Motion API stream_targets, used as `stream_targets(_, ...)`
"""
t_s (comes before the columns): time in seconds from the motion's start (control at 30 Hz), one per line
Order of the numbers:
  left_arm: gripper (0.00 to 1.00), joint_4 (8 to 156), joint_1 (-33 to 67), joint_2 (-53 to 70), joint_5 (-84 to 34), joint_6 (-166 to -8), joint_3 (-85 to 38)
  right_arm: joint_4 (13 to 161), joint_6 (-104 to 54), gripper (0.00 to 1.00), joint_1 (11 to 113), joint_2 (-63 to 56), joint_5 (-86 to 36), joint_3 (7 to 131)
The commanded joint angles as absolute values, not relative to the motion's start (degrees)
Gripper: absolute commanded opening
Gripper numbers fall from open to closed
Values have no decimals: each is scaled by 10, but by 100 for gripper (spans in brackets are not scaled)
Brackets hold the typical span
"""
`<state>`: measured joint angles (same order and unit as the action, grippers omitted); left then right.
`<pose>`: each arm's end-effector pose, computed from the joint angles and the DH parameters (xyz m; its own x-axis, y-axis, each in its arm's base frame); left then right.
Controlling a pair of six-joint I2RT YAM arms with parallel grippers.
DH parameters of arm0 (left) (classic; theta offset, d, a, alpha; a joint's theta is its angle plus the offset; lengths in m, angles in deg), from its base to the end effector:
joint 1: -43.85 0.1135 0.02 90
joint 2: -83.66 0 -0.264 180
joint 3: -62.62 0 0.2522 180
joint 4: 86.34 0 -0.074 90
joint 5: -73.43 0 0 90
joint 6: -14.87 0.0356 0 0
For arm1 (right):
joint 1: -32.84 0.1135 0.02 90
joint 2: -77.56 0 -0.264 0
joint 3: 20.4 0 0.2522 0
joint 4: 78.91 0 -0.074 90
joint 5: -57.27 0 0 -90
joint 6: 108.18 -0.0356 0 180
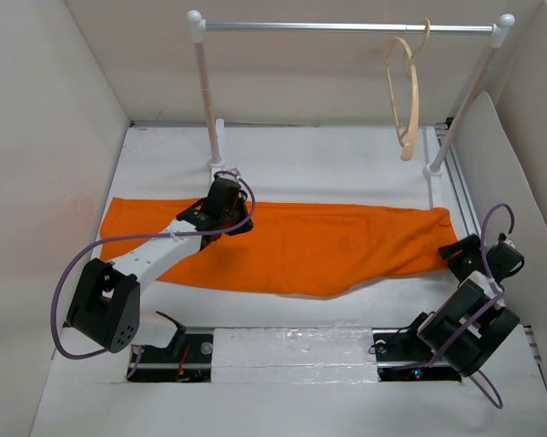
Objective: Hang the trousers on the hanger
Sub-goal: Fold the trousers
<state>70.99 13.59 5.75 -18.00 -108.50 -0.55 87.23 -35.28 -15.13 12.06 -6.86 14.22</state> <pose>0.2549 -0.1498 0.2409 -0.7247 -0.2138 -0.6550 0.1464 0.8812 -0.4496 0.1470 -0.1399 0.1497 -0.3149 0.7446 -0.5886 0.5791 0.6421 0.5024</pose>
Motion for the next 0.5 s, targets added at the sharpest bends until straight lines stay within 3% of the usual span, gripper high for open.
stream_targets(0.0,0,701,138,82,-149,-1070,-3,1034,-466,29,-151,101,-46,72)
stream_targets(0.07,0,693,138,85,-137,-1066,5,1049,-460,6,-139,92,-38,81)
stream_targets(0.1,0,691,138,87,-130,-1065,9,1033,-433,0,-130,93,-30,107)
stream_targets(0.23,0,689,138,92,-103,-1070,26,877,-379,0,-25,228,-75,173)
stream_targets(0.4,0,694,132,97,-142,-1065,45,738,-444,0,278,505,-236,218)
stream_targets(0.47,0,693,121,90,-138,-1062,56,714,-443,0,362,519,-310,272)
